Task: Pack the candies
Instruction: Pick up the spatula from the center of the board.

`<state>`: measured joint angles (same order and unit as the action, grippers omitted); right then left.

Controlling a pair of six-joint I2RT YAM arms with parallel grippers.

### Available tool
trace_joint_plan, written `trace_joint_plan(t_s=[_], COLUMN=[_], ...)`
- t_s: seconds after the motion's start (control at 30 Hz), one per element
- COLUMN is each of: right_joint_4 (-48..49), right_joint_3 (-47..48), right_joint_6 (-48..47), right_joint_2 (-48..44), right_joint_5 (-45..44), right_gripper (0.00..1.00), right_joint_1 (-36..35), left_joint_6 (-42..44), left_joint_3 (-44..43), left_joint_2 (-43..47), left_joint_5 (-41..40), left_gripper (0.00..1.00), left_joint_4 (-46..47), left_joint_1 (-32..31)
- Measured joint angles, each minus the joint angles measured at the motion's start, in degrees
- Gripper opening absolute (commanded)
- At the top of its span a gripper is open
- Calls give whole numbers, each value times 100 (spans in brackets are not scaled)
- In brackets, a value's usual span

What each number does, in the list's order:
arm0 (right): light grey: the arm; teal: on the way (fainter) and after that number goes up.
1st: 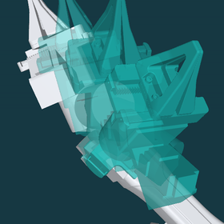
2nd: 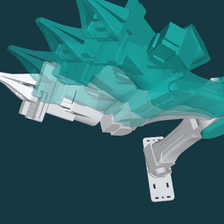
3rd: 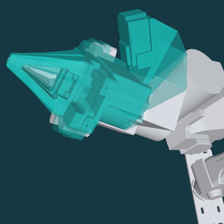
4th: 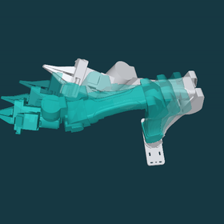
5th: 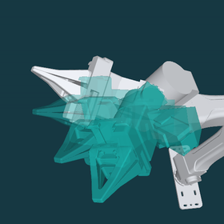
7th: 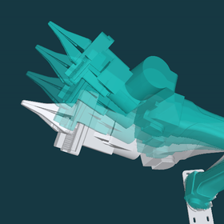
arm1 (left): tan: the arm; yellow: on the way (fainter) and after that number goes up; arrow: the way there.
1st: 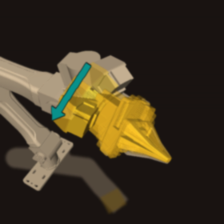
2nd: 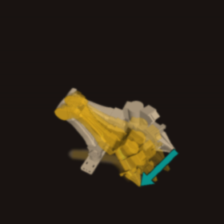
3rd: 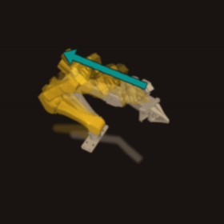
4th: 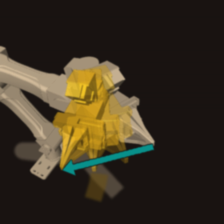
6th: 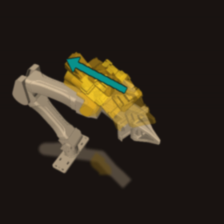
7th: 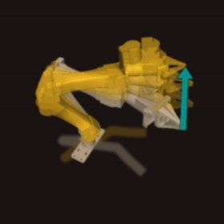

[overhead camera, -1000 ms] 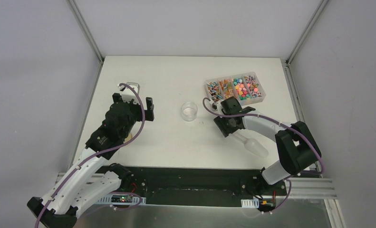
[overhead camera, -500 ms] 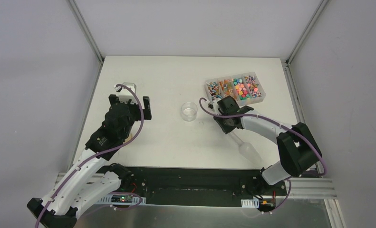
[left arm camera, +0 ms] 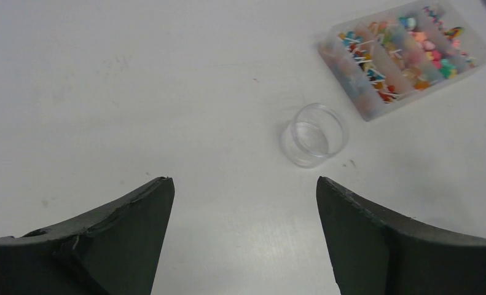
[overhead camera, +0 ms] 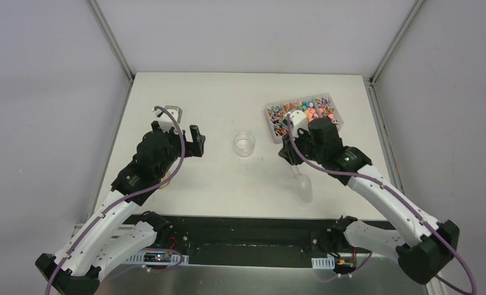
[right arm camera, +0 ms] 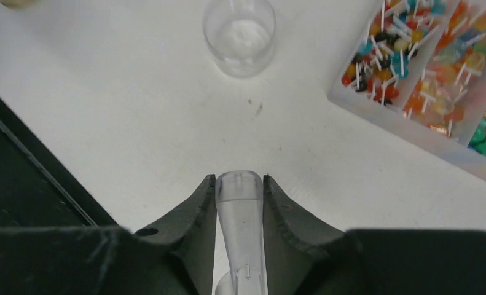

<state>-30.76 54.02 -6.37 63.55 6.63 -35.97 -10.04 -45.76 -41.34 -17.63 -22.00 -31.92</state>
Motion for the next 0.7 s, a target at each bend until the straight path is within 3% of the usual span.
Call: trace_joint_plan(t_s=[0.13,0.37,0.53,0.7], right_joint_4=[603,3147,4841,6406], right_joint_3=[-111,-1569,-2389,-2916], right_joint_6=[365,1366,2026,2483], right_joint_2=[-1019,-2920,-3265,-3193], right_joint_5=[549,1213,1226,1040], right_gripper=[0,0,0,0], right_joint_1=[-17,-20,-31,-37], left_joint_6=[-610,-2090,-3198,-4446], left_joint_3=[-140,-308,-404,-153], left_joint_2=[-24,-74,-13,315], left_joint_5=[737,2068,2616,2837], left_gripper=[83,81,81,75], left_joint_4=[2,15,96,551], left_joint_1=[0,-2,0,0])
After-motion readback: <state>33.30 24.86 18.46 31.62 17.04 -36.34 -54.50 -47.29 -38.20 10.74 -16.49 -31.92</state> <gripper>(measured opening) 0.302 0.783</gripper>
